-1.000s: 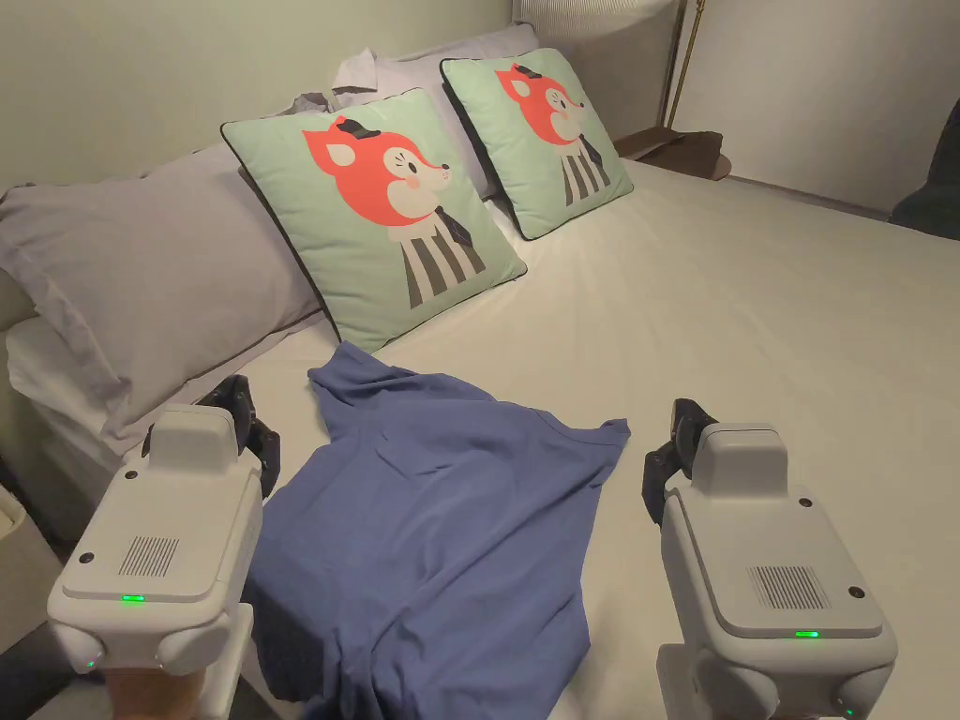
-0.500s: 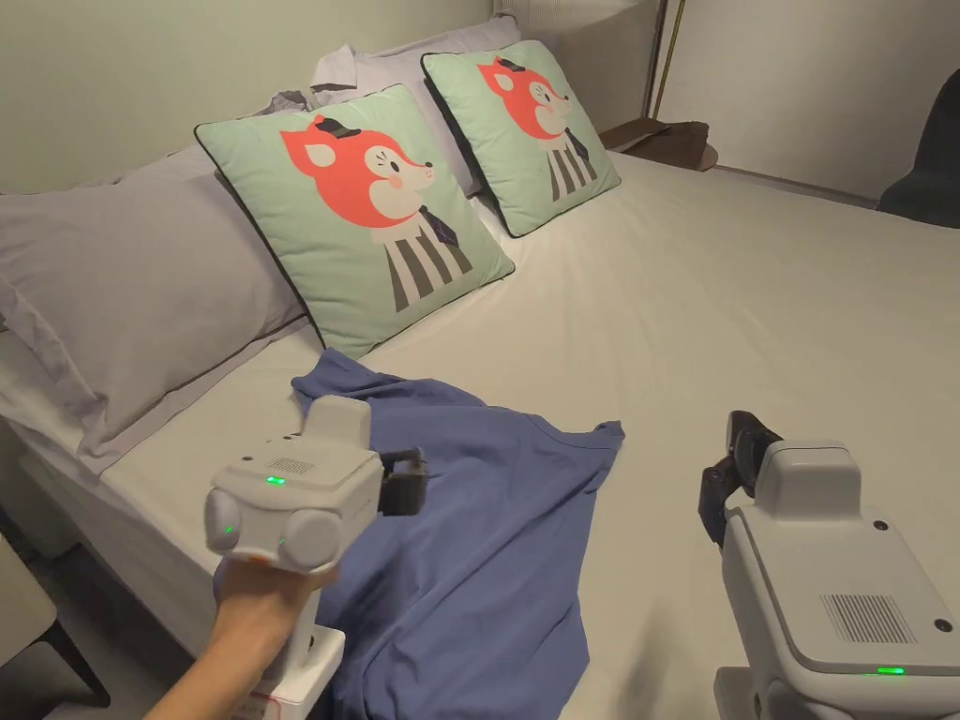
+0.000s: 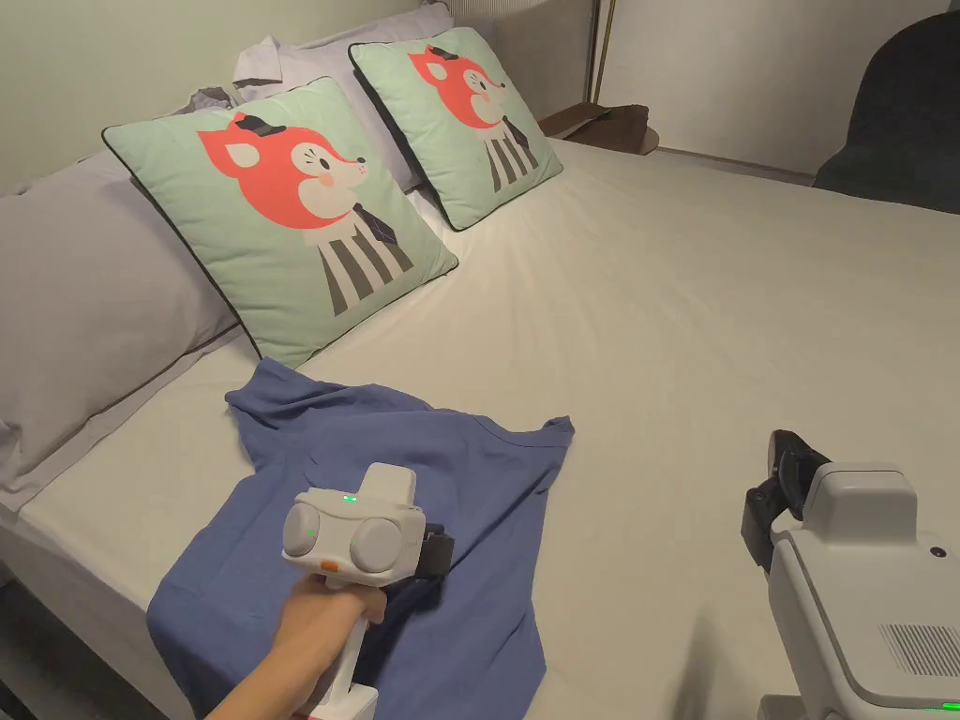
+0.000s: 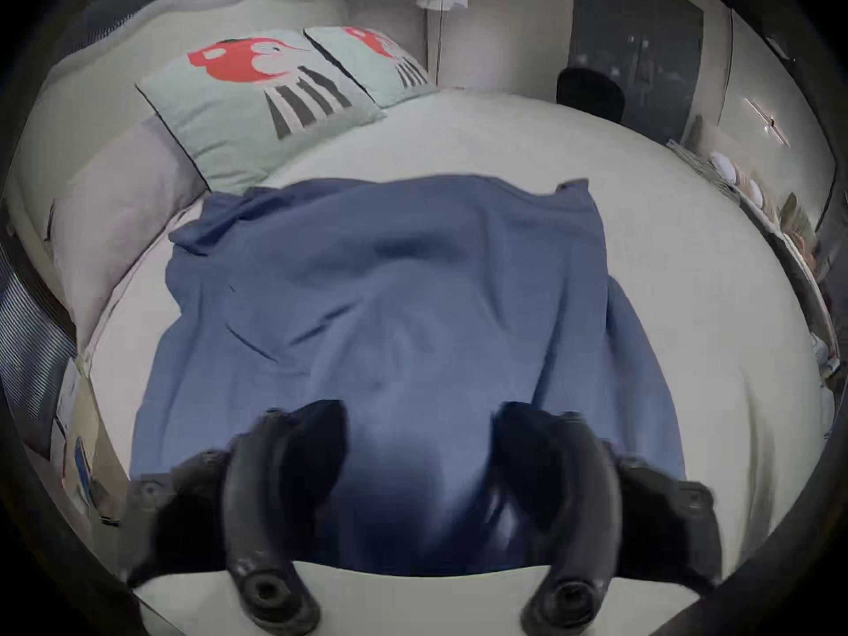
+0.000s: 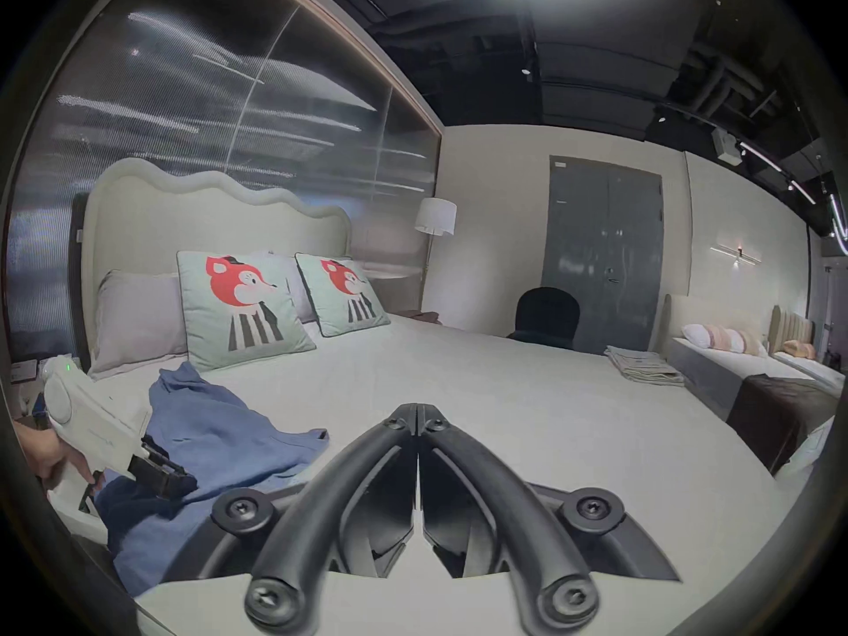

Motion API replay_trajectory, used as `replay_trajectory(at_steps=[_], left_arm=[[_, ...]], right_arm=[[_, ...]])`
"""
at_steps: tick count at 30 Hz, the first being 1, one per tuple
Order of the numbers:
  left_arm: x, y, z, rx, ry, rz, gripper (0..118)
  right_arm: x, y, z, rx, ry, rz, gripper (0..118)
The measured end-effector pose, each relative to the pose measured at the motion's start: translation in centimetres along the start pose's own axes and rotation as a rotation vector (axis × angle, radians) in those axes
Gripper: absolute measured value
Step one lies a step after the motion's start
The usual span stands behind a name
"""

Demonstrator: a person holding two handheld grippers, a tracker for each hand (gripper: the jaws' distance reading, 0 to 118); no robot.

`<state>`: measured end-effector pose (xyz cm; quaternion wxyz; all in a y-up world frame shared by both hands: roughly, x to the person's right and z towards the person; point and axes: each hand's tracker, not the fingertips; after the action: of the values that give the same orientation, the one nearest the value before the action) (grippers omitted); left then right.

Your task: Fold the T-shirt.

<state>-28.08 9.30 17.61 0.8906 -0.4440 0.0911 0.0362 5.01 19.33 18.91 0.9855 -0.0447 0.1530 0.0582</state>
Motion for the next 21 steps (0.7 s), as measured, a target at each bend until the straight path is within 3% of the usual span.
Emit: replay_trajectory(at_steps=[2,3,4,5,21], left_arm=[[0.6,-0.6,0.2,0.011,0.011,-0.031,56],[0.6,-0.7,0.5,0.025,0.006,-0.027,44],[0.5,-0.6,0.8,0.027,-0.014,-0.016,21],[0.4,-0.6,0.9,0.031,-0.018,-0.005,8],[-0.7,3.0,8.7,0.190,-0.096,-0.013,5]], right_arm=[[0.5,-0.1,0.1,-0.004,-0.010,-0.005,0],[0.7,-0.1,0.2,-0.006,-0.014,-0.007,0],[0.9,-0.1,0.4,-0.006,-0.016,-0.009,0],[1.1,-0.1,0.5,-0.004,-0.020,-0.011,0],[2.4,1.3,2.5,0.041,-0.028,-0.037,0]])
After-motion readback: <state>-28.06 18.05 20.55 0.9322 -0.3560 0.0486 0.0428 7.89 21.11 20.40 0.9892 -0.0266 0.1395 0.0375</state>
